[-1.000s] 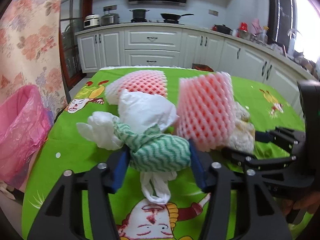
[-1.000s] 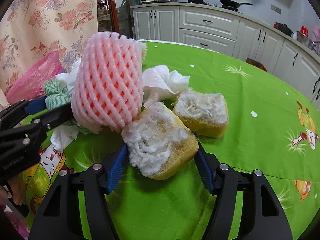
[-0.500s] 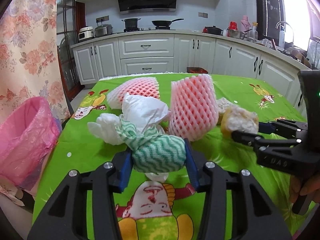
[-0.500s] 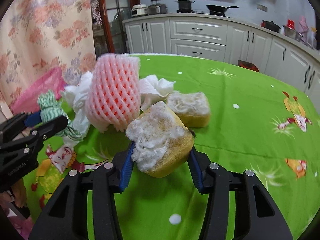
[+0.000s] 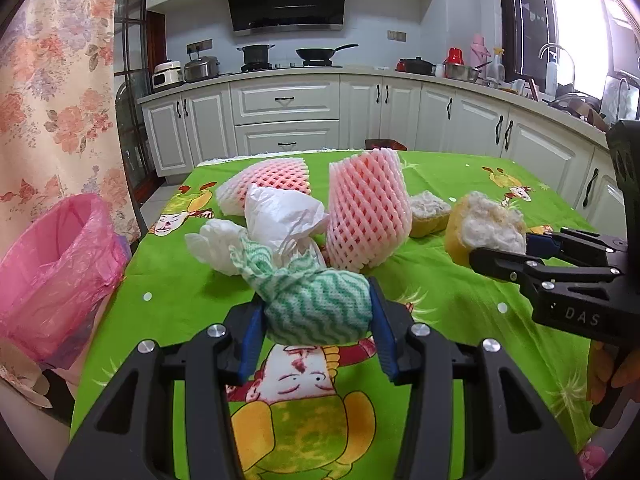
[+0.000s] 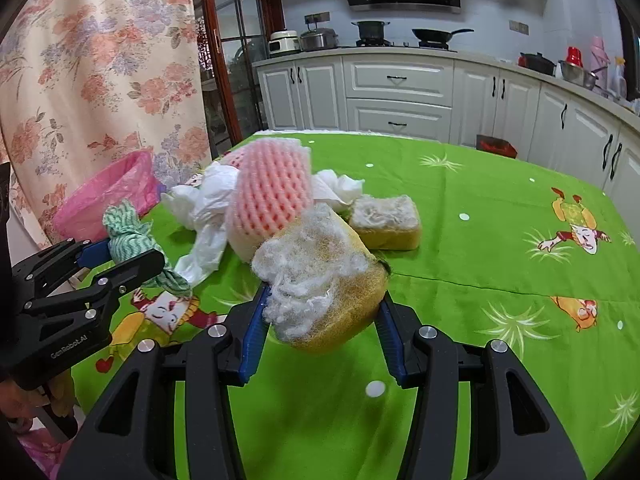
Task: Collect trash
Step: 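Carry the cloth and sponge piece over the pink wastebasket and open both grippers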
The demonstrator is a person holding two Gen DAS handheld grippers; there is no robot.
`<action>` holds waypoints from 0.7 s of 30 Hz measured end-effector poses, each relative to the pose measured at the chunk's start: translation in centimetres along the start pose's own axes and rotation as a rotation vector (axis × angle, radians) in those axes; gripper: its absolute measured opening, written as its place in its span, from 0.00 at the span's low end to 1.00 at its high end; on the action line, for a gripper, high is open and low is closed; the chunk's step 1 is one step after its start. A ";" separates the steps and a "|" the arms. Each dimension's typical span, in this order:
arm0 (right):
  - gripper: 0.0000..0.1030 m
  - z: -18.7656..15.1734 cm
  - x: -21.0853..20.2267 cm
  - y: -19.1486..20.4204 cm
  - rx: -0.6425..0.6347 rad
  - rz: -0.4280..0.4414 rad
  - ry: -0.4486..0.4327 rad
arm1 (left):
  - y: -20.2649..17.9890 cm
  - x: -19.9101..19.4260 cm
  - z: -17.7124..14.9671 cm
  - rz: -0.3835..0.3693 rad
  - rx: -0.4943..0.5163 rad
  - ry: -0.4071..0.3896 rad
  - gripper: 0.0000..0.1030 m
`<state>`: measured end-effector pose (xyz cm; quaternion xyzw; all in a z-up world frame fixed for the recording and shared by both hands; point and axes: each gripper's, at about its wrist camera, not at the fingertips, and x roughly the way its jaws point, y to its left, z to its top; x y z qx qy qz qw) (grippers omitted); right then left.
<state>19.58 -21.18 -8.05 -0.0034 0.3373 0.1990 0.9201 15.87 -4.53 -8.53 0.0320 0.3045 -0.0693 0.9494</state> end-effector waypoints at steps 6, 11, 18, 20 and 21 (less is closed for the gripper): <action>0.46 0.3 -1.0 1.1 -0.003 0.008 -0.035 | 0.8 -1.1 -0.2 0.002 -0.019 -0.012 0.44; 0.46 0.9 -1.6 2.3 -0.015 0.031 -0.063 | 1.8 -2.8 0.0 0.004 -0.030 -0.047 0.44; 0.46 1.5 -1.8 4.3 -0.038 0.058 -0.089 | 3.9 -4.4 0.1 0.013 -0.081 -0.077 0.44; 0.46 1.8 -1.5 4.9 -0.044 0.068 -0.087 | 4.6 -4.7 0.0 0.021 -0.095 -0.081 0.44; 0.46 1.9 -1.3 5.3 -0.050 0.073 -0.083 | 5.1 -4.9 -0.1 0.025 -0.105 -0.083 0.44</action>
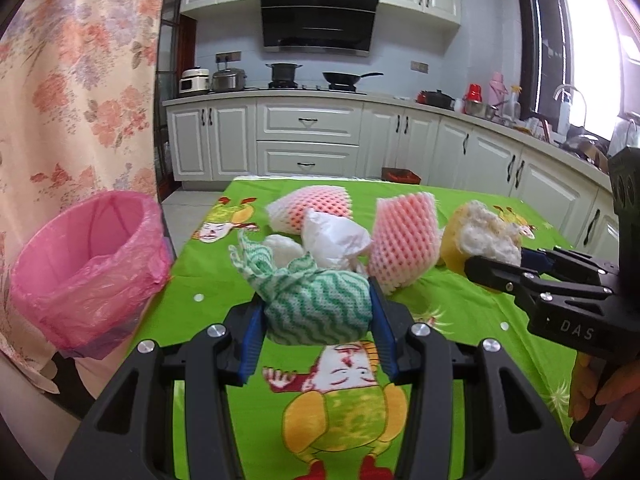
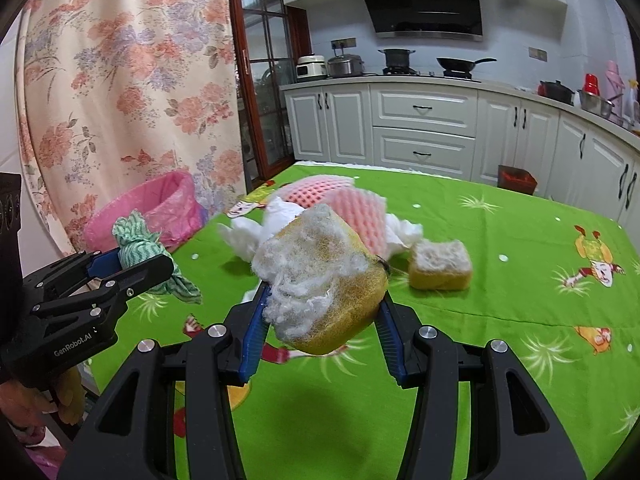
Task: Collect trash
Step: 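Carry the cloth and sponge piece over the pink wastebasket and open both grippers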
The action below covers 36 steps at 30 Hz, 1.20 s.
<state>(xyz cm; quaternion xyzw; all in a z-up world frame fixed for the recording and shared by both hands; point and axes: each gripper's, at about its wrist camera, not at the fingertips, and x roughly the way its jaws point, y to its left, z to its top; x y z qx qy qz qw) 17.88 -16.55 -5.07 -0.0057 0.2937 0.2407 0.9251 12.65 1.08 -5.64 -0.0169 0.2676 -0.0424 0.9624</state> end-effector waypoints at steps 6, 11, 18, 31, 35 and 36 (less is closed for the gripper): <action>0.46 0.9 1.4 2.7 -0.047 0.034 0.002 | 2.8 -0.5 -0.1 0.026 -0.051 -0.003 0.44; 0.46 1.9 3.0 5.2 -0.085 0.076 0.009 | 5.3 -1.0 0.0 0.057 -0.095 -0.019 0.44; 0.46 3.4 5.2 8.6 -0.122 0.142 0.011 | 8.7 -2.3 0.2 0.125 -0.123 -0.042 0.44; 0.46 6.6 9.6 15.1 -0.218 0.248 0.002 | 15.8 -4.2 1.8 0.281 -0.146 -0.093 0.45; 0.46 8.2 11.2 16.7 -0.234 0.276 -0.009 | 18.5 -3.8 3.0 0.315 -0.164 -0.099 0.45; 0.47 8.6 11.6 17.1 -0.236 0.284 -0.009 | 19.5 -3.7 3.3 0.320 -0.175 -0.100 0.45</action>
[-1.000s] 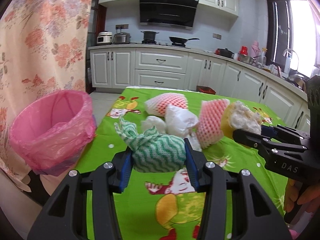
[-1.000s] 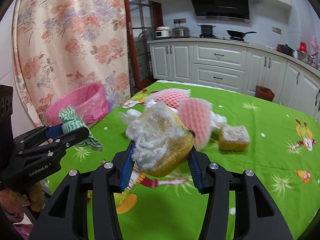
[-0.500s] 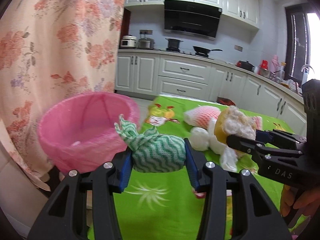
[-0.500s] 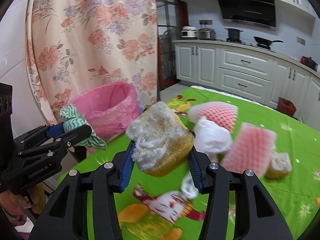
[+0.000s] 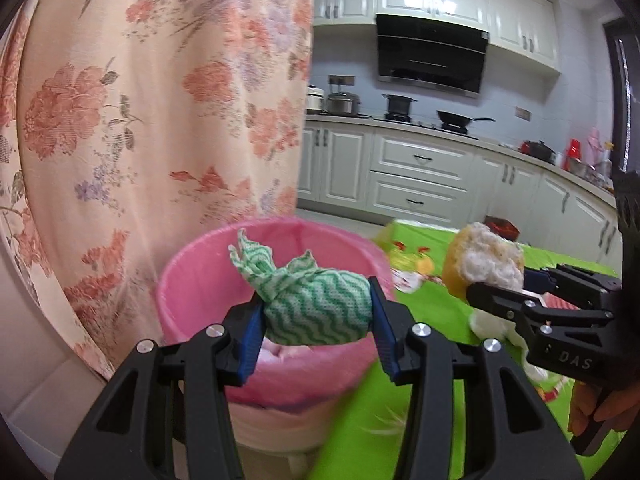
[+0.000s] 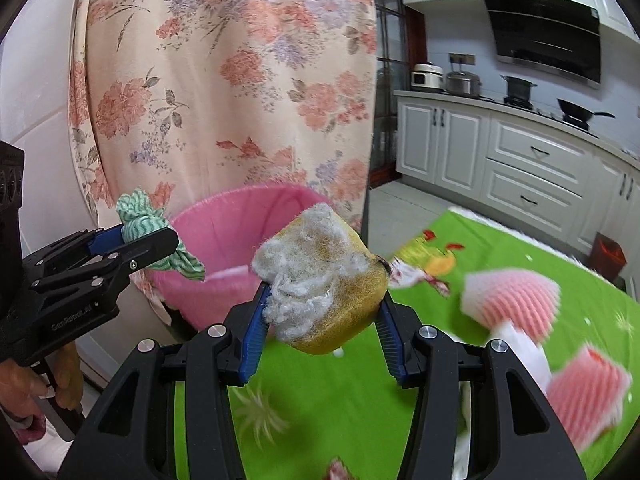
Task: Collect trash
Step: 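Carry the cloth and sponge piece over the pink wastebasket and open both grippers, then move both open grippers back to the trash pile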
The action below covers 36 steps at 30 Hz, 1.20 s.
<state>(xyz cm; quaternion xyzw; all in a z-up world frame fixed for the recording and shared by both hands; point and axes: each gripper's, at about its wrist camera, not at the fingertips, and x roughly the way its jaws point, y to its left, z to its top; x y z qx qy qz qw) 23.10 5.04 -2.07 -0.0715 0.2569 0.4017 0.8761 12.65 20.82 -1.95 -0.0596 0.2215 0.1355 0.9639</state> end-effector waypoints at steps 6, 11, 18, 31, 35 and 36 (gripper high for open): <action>0.47 2.5 3.4 0.8 -0.018 0.043 0.006 | 2.7 2.8 1.6 0.045 -0.018 0.018 0.47; 0.48 3.9 6.2 1.2 -0.020 0.073 0.016 | 4.0 4.6 1.7 0.066 -0.026 0.045 0.47; 0.56 4.7 9.9 1.6 -0.008 0.138 0.053 | 5.8 6.6 1.5 0.097 -0.063 0.076 0.60; 0.71 3.4 6.5 1.5 -0.054 0.094 0.012 | 6.2 4.5 0.1 0.152 -0.123 0.065 0.83; 0.72 2.2 4.2 1.0 -0.028 0.073 0.006 | 5.2 3.0 -0.6 0.147 -0.137 0.061 0.91; 0.74 1.8 3.6 0.9 -0.020 0.067 0.003 | 4.9 2.6 -0.8 0.139 -0.146 0.061 0.92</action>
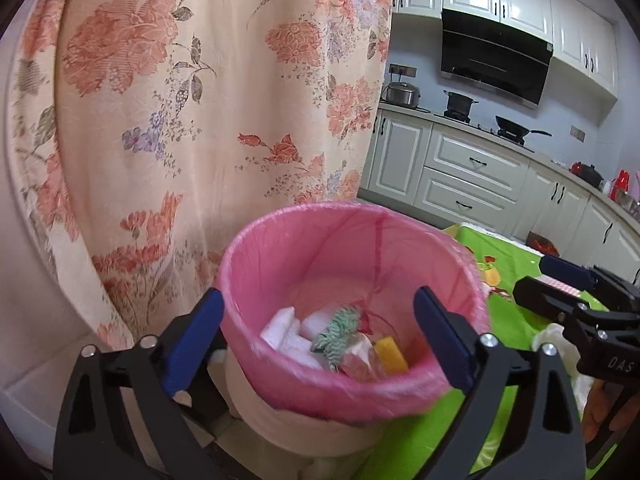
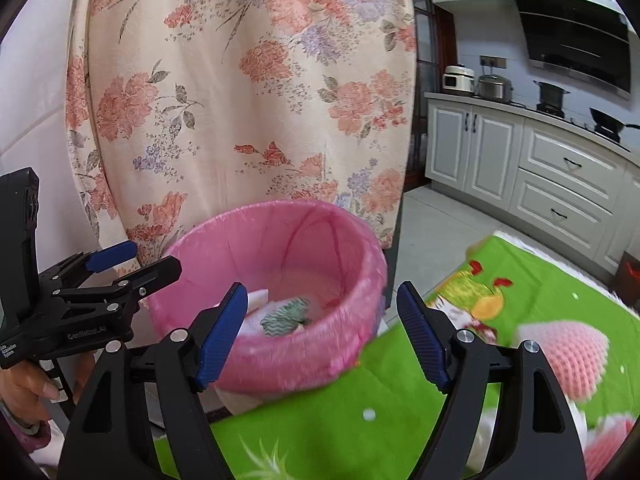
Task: Collect trash
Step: 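Move both open grippers back to the trash pile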
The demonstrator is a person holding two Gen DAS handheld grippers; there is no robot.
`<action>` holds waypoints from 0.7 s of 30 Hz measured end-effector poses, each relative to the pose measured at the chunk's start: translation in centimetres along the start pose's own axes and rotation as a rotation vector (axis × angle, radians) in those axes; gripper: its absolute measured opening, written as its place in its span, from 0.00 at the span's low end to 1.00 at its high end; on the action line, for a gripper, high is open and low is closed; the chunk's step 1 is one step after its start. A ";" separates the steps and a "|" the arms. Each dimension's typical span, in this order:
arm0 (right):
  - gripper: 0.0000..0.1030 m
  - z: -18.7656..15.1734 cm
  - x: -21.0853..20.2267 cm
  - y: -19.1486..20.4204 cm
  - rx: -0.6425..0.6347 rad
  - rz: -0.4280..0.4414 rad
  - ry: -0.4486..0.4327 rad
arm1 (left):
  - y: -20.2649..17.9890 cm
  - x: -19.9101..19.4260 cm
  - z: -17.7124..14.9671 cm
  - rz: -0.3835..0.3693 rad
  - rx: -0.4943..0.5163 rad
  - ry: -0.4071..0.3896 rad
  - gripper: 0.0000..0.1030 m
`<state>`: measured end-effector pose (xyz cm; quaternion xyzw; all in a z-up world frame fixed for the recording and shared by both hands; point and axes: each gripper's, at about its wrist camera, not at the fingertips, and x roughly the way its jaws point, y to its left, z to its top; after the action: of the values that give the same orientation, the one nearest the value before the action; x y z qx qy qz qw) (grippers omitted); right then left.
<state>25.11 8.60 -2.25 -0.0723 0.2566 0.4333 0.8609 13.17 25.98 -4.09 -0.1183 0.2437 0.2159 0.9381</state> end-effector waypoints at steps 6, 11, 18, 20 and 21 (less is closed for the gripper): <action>0.76 -2.3 -3.7 -1.0 0.033 -0.053 -0.012 | -2.1 -2.0 -1.9 -0.043 0.008 0.021 0.95; 0.77 -4.7 -6.8 -3.1 0.092 -0.109 -0.013 | -4.9 -3.0 -3.2 -0.095 0.045 0.037 0.95; 0.77 -8.0 -10.5 -6.3 0.179 -0.189 -0.011 | -10.0 -3.7 -4.7 -0.193 0.112 0.067 0.95; 0.77 -8.9 -11.5 -7.1 0.199 -0.213 -0.011 | -11.5 -3.9 -5.2 -0.220 0.138 0.078 0.95; 0.77 -9.4 -12.1 -7.6 0.210 -0.229 -0.012 | -12.4 -4.0 -5.6 -0.236 0.156 0.083 0.95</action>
<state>21.52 -7.93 -4.98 -0.0082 0.2856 0.3035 0.9090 13.50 11.83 -5.35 -0.0819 0.2828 0.0794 0.9524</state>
